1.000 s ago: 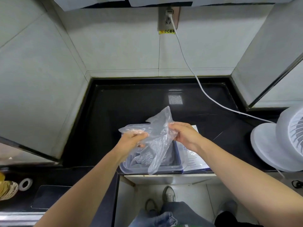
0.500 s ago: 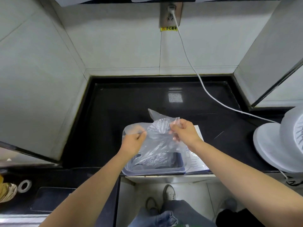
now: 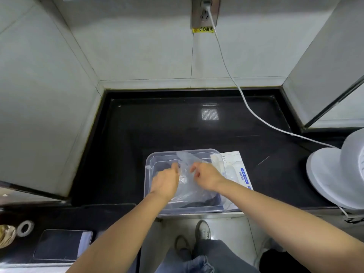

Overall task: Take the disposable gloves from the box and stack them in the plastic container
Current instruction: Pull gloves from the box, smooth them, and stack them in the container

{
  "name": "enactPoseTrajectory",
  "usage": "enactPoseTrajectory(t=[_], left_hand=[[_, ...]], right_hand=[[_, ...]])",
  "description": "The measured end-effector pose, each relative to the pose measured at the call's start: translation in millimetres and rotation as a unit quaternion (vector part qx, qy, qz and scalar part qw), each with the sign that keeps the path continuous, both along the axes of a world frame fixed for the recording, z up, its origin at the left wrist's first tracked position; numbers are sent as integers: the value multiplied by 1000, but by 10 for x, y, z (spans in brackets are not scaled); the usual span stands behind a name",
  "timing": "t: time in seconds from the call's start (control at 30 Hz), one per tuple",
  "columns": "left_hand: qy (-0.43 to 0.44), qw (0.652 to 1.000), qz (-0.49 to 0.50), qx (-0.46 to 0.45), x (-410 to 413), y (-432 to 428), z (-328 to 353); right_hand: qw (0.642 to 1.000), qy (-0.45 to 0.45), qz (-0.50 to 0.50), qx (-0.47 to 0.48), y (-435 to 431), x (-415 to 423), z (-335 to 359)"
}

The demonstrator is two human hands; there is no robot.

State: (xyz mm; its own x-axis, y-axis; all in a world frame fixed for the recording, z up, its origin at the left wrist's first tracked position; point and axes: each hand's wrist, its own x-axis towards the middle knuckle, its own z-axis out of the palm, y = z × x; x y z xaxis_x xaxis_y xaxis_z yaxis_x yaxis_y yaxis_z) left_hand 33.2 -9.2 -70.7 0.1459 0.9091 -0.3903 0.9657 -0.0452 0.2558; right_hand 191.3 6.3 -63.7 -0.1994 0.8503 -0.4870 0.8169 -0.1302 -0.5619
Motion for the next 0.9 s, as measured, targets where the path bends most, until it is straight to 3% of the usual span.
enactPoseTrajectory(t=[0.1, 0.23, 0.3, 0.37, 0.43, 0.5, 0.6, 0.7, 0.77, 0.8, 0.87, 0.9], left_hand=[[-6, 998, 40, -50, 6, 29, 10], [16, 991, 96, -93, 49, 12, 76], [43, 997, 65, -3, 82, -49, 141], [-14, 987, 20, 160, 121, -105, 224], [-86, 970, -15, 225, 189, -119, 249], [-94, 988, -23, 119, 246, -71, 201], [-43, 987, -17, -156, 205, 51, -117], [-66, 970, 34, -232, 96, 86, -351], [-73, 973, 34, -215, 93, 104, -378], [-52, 978, 19, -199, 115, 119, -361], [-6, 990, -1, -140, 156, 155, -293], [2, 995, -6, -102, 187, 172, -235]], right_hand=[[995, -53, 27, -84, 15, -80, -128], [988, -76, 73, -111, 53, -151, -249], [983, -92, 94, -125, 51, -150, -284], [979, -103, 110, -134, 54, -152, -298], [980, -97, 120, -128, 70, -157, -343], [979, -103, 132, -117, 84, -147, -351], [980, -93, 102, -145, 96, -102, -327], [978, -93, 97, -161, 105, -35, -297], [990, -13, 50, -131, 146, 44, -207], [991, 74, -16, -112, 154, 94, -111], [956, 246, -148, -55, 192, 222, 142], [939, 283, -195, -11, 225, 325, 258]])
